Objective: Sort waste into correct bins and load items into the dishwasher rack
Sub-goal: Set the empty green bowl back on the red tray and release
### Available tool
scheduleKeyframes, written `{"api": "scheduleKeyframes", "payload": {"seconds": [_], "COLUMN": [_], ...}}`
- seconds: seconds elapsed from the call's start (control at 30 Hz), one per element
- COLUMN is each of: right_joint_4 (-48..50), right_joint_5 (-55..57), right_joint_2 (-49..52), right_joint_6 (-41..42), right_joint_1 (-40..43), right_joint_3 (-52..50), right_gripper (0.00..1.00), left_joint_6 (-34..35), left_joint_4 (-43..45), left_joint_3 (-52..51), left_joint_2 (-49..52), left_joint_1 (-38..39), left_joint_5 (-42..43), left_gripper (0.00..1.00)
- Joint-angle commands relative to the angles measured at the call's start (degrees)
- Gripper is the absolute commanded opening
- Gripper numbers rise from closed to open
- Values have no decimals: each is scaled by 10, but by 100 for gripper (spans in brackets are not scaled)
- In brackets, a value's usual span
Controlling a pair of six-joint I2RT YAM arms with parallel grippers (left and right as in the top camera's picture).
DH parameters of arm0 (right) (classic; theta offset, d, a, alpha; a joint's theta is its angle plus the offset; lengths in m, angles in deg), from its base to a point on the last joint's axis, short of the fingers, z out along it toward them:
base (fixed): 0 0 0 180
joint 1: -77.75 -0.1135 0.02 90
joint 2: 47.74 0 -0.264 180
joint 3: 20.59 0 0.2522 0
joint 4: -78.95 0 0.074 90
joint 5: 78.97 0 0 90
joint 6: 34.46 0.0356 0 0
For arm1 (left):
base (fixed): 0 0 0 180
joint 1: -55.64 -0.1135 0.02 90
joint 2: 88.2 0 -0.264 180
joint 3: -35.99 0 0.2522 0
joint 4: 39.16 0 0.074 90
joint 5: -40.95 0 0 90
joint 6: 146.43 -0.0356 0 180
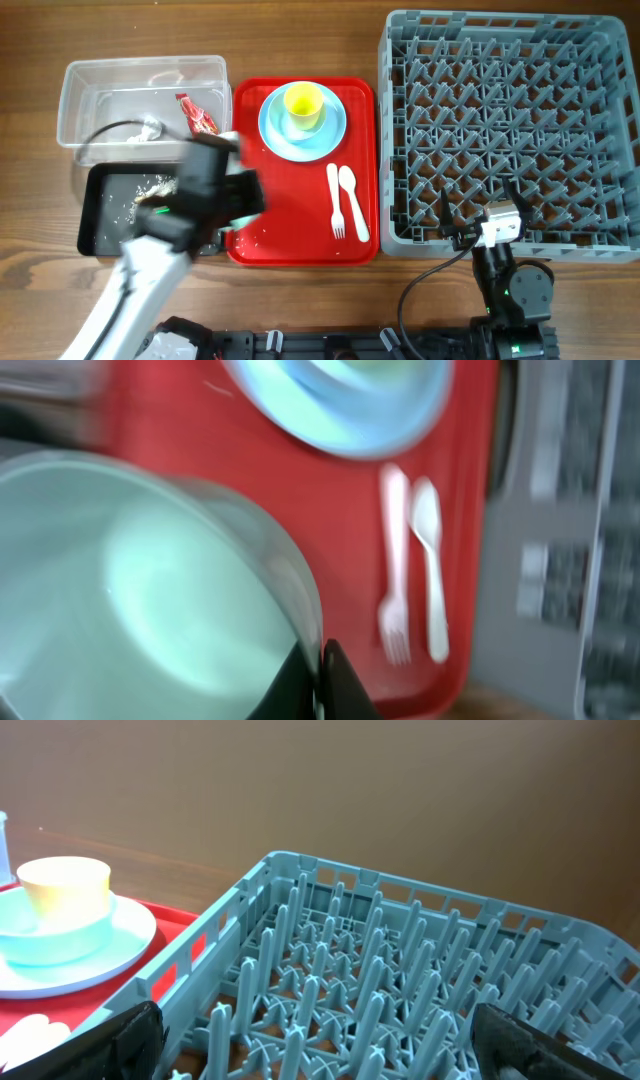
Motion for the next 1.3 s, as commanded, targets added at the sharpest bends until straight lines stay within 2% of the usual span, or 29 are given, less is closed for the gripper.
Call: {"api": "scheduleKeyframes", "payload": {"seconds": [0.0,0.1,0.27,0.5,0.57,0.7,0.73,0.77,0.87,0.93,1.03,1.1,1.27], "right_joint_4": [2,2,2,2,2,2,1,2,2,2,2,2,2], "right_joint_5": [-3,-3,-3,-3,-3,-3,-3,-3,-3,-3,-3,-3,-3], "right_joint_2": [-3,-3,-3,-3,-3,-3,-3,-3,-3,-3,-3,-3,-3], "right_joint_6": [1,1,1,0,1,1,1,1,1,1,1,1,1], "right_joint_1": [0,0,0,0,0,0,0,0,0,0,0,0,0], "right_joint_3": [-1,-1,-1,-1,-1,-1,-1,-1,-1,-1,-1,-1,-1], "right_gripper": [100,100,100,100,100,100,100,100,100,100,100,100,100], "left_joint_6": [16,16,12,12,12,12,12,12,12,12,12,15,14], "left_joint_4": [49,106,112,114,120,142,143,142,124,117,110,93,34], "left_joint_3": [1,1,1,2,2,2,2,3,26,43,58,58,58], "left_joint_2": [187,241,245,244,244,244,244,244,215,188,129,85,5], "left_joint_1": [130,151,158,158,158,158,158,158,157,150,108,54,-65], "left_joint_5": [-94,-64,-74,-150,-190,-167,-167,-167,-167,-167,-167,-163,-104], "left_gripper": [4,4,4,8,13,18,24,34,46,47,48,49,49]}}
